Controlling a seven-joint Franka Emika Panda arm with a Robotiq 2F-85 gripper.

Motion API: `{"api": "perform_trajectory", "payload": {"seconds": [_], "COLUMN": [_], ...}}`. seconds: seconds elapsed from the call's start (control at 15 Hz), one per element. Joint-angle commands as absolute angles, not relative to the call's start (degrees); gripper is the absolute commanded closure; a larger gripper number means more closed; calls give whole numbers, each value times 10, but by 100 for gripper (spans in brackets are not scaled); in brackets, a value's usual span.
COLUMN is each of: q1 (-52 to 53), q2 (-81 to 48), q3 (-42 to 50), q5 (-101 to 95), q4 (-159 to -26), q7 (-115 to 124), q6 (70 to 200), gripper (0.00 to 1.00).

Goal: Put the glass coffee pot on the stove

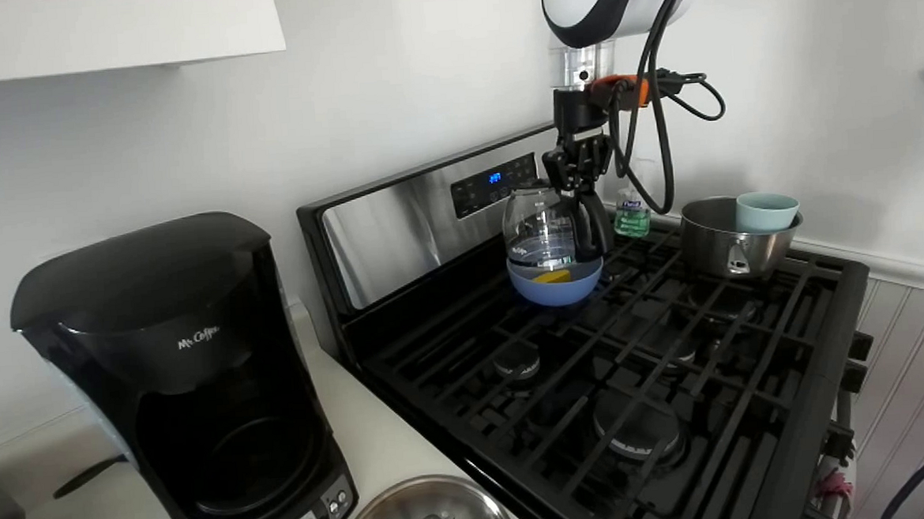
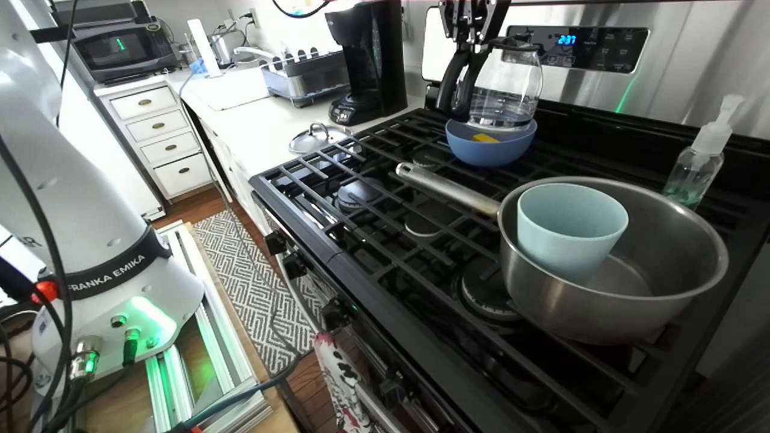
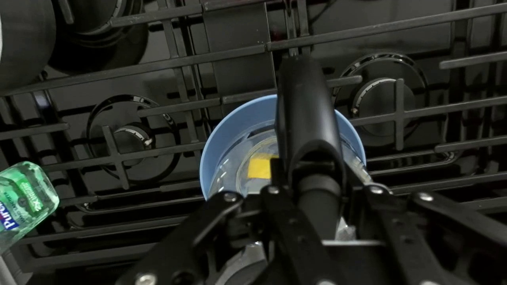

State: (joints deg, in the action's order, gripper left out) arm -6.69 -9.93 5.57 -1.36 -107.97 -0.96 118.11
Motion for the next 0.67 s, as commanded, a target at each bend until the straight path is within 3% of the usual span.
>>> {"api": "perform_trajectory", "payload": {"seconds": [0.0, 0.6], "q1": [-63, -56], "q2": [-29, 92], "q3": [56, 48], "q5": [-20, -34], "q4": [-1151, -1278], "q7": [-21, -55], "q6": [1229, 1300], "gripper": [92, 92]}}
